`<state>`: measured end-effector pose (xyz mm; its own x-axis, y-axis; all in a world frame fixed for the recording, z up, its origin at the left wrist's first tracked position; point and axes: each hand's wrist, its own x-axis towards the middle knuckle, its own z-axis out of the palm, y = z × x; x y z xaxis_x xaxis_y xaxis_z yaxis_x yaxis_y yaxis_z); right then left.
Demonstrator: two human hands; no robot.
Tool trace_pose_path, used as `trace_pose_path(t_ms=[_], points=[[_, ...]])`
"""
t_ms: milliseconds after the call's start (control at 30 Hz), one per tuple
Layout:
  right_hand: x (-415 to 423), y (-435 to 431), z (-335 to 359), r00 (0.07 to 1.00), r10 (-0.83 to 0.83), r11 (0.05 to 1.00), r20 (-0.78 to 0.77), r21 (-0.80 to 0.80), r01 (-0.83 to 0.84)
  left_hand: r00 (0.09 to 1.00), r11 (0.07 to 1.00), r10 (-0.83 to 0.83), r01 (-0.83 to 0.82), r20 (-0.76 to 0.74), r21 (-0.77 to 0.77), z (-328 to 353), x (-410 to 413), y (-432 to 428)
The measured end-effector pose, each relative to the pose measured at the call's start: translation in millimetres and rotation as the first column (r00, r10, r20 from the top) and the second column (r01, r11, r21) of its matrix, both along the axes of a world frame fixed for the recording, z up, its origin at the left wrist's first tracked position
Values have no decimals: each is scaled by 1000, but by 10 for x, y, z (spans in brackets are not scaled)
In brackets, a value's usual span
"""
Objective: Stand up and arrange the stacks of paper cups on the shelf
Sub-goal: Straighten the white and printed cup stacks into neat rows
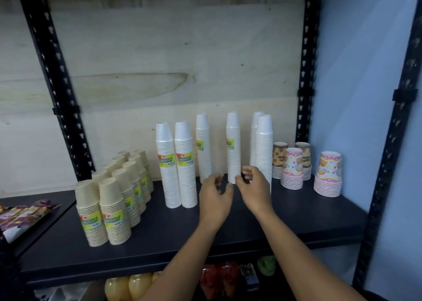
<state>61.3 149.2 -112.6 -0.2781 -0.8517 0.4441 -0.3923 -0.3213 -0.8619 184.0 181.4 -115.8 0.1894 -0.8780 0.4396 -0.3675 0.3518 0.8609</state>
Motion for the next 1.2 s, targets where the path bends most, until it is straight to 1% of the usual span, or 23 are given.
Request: trace_pose_path(t_ms=[100,267,367,500,567,700,800,900,1000,1100,1200], points=[[72,-167,63,999,-25,1000,-40,-7,24,995,998,61,-62,-80,-15,245,-131,-289],[254,-444,122,996,-38,999,-84,-18,36,987,988,153,-153,-54,-7,370,-99,-754],[285,-651,121,991,-105,992,-78,-74,100,981,983,180,-182,-78,-16,311,-82,-1014],[288,-946,84,982,-154,987,-107,-56,148,973,976,204,-194,-104,101,229,-32,-1354],[280,-1067,47,975,-187,982,-119,-64,180,968,974,204,-186,-146,127,173,-10,-1485],[299,-1211,-20,978,-187,981,-92,-65,181,953,968,210,-170,-217,187,47,68,-1656],[301,-1265,-57,982,-185,981,-44,-62,182,953,963,211,-164,-217,215,-27,100,-1706],[307,-1297,-89,978,-202,977,-44,-82,198,949,959,236,-192,-211,207,-81,127,-1744],[311,-1304,-89,976,-214,972,-43,-103,209,956,962,247,-222,-160,159,-141,141,-1805],[319,-1240,-68,976,-211,972,-43,-116,205,963,955,239,-211,-122,207,-125,128,-1716],[311,-1177,-67,978,-205,972,-40,-129,198,972,960,220,-199,-88,197,-104,66,-1617]])
